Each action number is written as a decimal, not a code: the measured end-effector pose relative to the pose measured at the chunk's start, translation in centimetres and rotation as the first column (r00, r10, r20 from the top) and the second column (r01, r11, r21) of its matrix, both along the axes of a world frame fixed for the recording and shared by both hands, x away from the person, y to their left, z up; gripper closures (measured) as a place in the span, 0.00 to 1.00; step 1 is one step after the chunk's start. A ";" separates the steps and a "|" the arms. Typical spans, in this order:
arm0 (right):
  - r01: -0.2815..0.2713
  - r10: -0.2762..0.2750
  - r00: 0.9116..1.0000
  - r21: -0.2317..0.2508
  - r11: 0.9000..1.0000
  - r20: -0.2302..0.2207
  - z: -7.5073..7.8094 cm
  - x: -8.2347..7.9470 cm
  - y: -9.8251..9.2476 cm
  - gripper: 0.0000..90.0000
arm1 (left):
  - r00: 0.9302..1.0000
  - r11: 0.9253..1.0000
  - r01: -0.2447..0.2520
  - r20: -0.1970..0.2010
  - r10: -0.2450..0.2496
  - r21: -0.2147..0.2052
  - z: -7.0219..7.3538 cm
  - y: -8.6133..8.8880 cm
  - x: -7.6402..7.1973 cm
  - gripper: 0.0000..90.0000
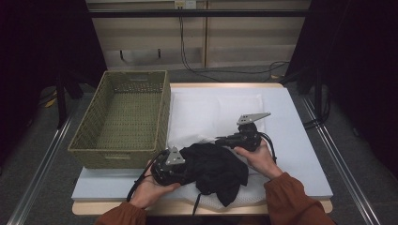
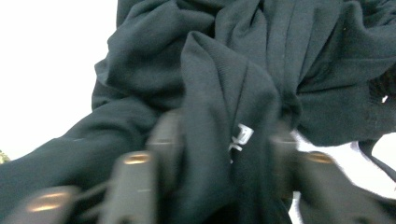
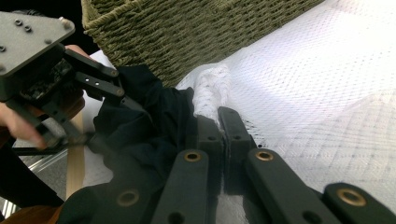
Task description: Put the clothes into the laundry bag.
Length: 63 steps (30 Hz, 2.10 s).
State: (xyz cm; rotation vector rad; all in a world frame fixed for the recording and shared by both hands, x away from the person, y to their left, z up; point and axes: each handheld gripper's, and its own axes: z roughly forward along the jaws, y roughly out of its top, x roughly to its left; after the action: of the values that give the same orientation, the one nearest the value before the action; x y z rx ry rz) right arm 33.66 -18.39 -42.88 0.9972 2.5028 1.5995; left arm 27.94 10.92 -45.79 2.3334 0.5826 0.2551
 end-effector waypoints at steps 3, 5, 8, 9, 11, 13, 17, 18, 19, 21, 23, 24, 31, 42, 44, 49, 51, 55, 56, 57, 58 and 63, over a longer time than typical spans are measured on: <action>-0.003 0.003 1.000 -0.001 1.000 -0.001 0.0 0.0 0.0 0.98 | 1.000 1.000 0.011 -0.005 -0.011 -0.002 0.2 0.0 0.1 0.91; -0.001 0.001 1.000 -0.001 1.000 -0.001 0.0 0.0 0.0 0.98 | 1.000 1.000 0.004 -0.015 -0.004 -0.013 0.5 0.1 0.2 0.92; -0.003 0.003 1.000 0.004 1.000 -0.007 0.0 0.1 0.1 0.98 | 1.000 0.997 0.008 -0.023 -0.010 -0.074 1.3 0.2 0.2 0.93; -0.002 0.002 1.000 0.004 1.000 -0.007 -0.1 0.1 0.1 0.98 | 1.000 0.996 0.003 -0.020 -0.005 -0.091 1.6 0.1 0.1 0.93; -0.002 0.002 1.000 0.004 1.000 -0.007 -0.1 0.1 0.2 0.98 | 1.000 0.990 0.009 -0.025 -0.012 -0.138 2.2 0.0 0.2 0.93; -0.003 0.003 1.000 0.001 1.000 0.000 0.0 0.1 0.3 0.98 | 1.000 0.991 0.010 -0.003 -0.010 -0.133 3.0 -0.4 0.0 0.93; -0.005 0.005 1.000 0.002 1.000 -0.004 0.0 0.0 0.4 0.98 | 1.000 0.988 0.019 0.016 -0.016 -0.151 4.2 -0.9 0.0 0.93; -0.006 0.006 1.000 0.003 1.000 -0.002 0.0 0.1 0.4 0.98 | 0.999 0.988 0.029 0.019 -0.026 -0.153 4.5 -1.0 0.2 0.93; -0.005 0.005 1.000 0.006 1.000 -0.004 0.0 0.1 0.4 0.98 | 1.000 0.985 0.025 0.013 -0.023 -0.172 4.7 -1.1 0.3 0.93; -0.006 0.006 1.000 0.003 1.000 -0.001 0.0 0.1 0.4 0.98 | 1.000 0.981 0.030 0.015 -0.027 -0.192 5.3 -1.5 0.6 0.93; -0.006 0.006 1.000 0.005 1.000 0.002 0.0 0.2 0.3 0.98 | 0.999 0.978 0.054 0.014 -0.053 -0.201 6.1 -2.2 0.7 0.93; -0.003 0.003 1.000 0.006 1.000 0.001 0.0 0.2 0.3 0.98 | 0.997 0.980 0.071 0.030 -0.067 -0.188 6.4 -2.7 0.6 0.93; -0.001 0.001 1.000 0.007 1.000 0.002 0.1 0.2 0.2 0.98 | 0.994 0.957 0.106 -0.004 -0.111 -0.271 6.3 -5.3 1.4 0.93; 0.001 -0.001 1.000 0.019 1.000 0.012 0.6 0.1 0.0 0.98 | 0.992 0.964 0.102 -0.049 -0.118 -0.245 2.8 -8.1 2.6 0.93; 0.001 -0.001 1.000 0.019 1.000 0.016 0.7 0.1 0.0 0.98 | 0.990 0.965 0.108 -0.061 -0.126 -0.238 2.1 -8.6 2.8 0.93; -0.005 0.005 1.000 0.026 1.000 0.019 0.9 -0.1 -0.1 0.98 | 0.991 0.970 0.094 -0.073 -0.112 -0.224 0.5 -9.4 3.0 0.93; -0.004 0.004 1.000 0.029 1.000 0.021 1.0 -0.2 -0.2 0.98 | 0.994 0.975 0.100 -0.031 -0.108 -0.200 0.3 -9.7 2.8 0.93; -0.003 0.002 1.000 0.024 1.000 0.014 0.8 -0.2 -0.2 0.98 | 0.996 0.976 0.073 -0.038 -0.082 -0.203 0.0 -9.7 3.1 0.92; -0.005 0.005 1.000 0.022 1.000 0.011 0.7 -0.2 -0.1 0.98 | 0.996 0.973 0.069 -0.041 -0.080 -0.222 -0.1 -9.7 3.2 0.91; -0.006 0.006 1.000 0.020 1.000 0.007 0.6 -0.3 0.0 0.98 | 0.996 0.974 0.065 -0.038 -0.075 -0.218 0.1 -9.6 3.2 0.89; -0.010 0.010 1.000 0.016 1.000 0.008 0.5 -0.2 0.1 0.98 | 0.996 0.972 0.058 -0.050 -0.071 -0.229 0.1 -9.5 3.2 0.87; -0.011 0.011 1.000 0.013 1.000 0.004 0.4 -0.3 0.2 0.98 | 0.996 0.962 0.067 -0.034 -0.078 -0.265 0.6 -8.8 2.8 0.71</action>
State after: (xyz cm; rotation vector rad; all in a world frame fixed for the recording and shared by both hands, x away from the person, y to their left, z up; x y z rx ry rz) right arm 33.40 -18.21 -42.53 0.9829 2.5034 1.6207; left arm 30.71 2.07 -45.16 2.1014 0.5174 0.0856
